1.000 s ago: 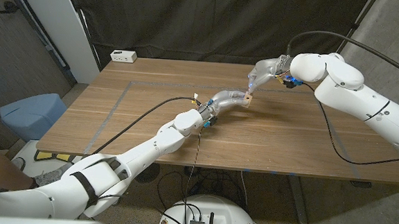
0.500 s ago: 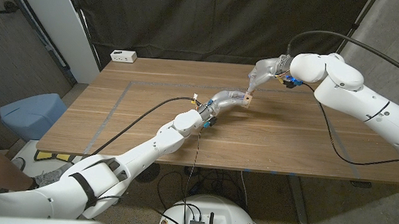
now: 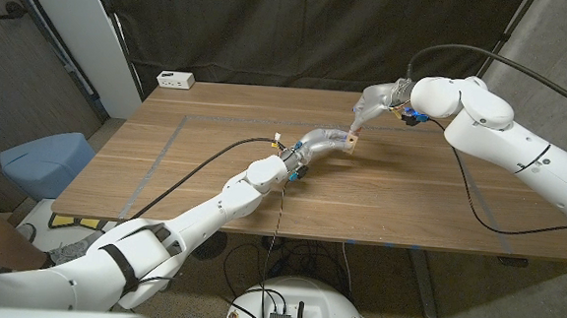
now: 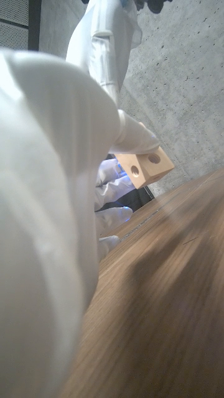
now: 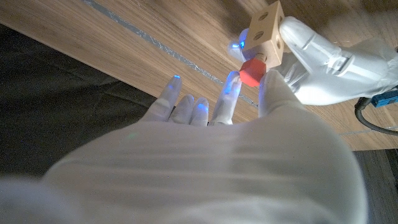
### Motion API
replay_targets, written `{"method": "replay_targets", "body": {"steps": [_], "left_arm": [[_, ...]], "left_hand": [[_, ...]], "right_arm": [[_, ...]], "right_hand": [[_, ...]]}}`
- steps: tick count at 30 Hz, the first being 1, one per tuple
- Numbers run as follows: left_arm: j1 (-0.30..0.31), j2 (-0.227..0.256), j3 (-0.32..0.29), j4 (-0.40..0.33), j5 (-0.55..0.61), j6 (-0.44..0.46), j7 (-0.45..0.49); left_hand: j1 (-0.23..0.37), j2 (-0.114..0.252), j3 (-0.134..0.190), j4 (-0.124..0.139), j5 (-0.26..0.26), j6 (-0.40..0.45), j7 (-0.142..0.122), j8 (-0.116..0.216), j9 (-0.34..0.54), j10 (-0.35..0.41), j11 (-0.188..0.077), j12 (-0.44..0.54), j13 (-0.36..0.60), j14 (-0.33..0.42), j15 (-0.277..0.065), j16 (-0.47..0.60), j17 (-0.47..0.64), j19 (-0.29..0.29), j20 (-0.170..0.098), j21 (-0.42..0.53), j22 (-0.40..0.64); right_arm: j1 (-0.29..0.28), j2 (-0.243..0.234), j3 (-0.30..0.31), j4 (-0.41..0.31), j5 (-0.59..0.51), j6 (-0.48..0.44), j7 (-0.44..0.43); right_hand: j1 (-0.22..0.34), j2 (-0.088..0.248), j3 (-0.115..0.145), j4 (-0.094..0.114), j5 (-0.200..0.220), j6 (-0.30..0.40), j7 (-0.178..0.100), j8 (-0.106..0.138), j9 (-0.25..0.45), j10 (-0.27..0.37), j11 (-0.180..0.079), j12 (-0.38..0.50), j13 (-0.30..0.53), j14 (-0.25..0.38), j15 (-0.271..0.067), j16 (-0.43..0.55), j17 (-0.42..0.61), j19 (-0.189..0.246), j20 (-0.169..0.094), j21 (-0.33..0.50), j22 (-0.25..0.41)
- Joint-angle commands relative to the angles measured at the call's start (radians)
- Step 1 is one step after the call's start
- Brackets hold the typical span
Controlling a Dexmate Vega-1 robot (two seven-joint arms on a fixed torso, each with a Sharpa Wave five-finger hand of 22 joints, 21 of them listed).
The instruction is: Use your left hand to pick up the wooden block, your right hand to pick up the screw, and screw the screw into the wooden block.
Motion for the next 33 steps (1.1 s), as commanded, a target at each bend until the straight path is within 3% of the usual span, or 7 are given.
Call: {"method": "replay_targets", "body": {"steps": [1, 33], "left_arm": [[-0.007, -0.005, 0.0, 0.016, -0.004, -0.008, -0.006], [-0.017, -0.012, 0.0, 0.039, -0.008, -0.016, -0.019]], "left_hand": [[-0.001, 0.012, 0.007, 0.003, 0.007, 0.041, -0.004, 0.003, 0.005, 0.001, 0.005, -0.001, 0.003, 0.004, -0.05, -0.003, 0.004, -0.004, 0.008, 0.003, 0.004], [-0.001, 0.013, 0.011, 0.002, 0.008, 0.036, -0.001, 0.001, 0.006, -0.003, 0.004, -0.003, 0.002, 0.004, -0.049, -0.003, 0.004, -0.007, 0.009, 0.003, 0.004]], "right_arm": [[0.003, 0.007, -0.006, 0.009, -0.004, -0.004, -0.001], [-0.006, 0.025, -0.016, 0.019, -0.03, -0.02, -0.044]], "right_hand": [[-0.013, 0.001, 0.003, 0.009, -0.002, 0.024, 0.004, 0.014, 0.002, 0.019, 0.0, 0.009, 0.0, 0.013, -0.032, 0.004, 0.002, 0.014, 0.001, 0.004, 0.001], [-0.076, 0.035, -0.006, 0.025, -0.002, 0.17, 0.008, 0.055, -0.006, 0.116, -0.008, 0.023, -0.003, 0.071, -0.046, 0.023, 0.006, 0.042, -0.009, 0.006, 0.003]]}}
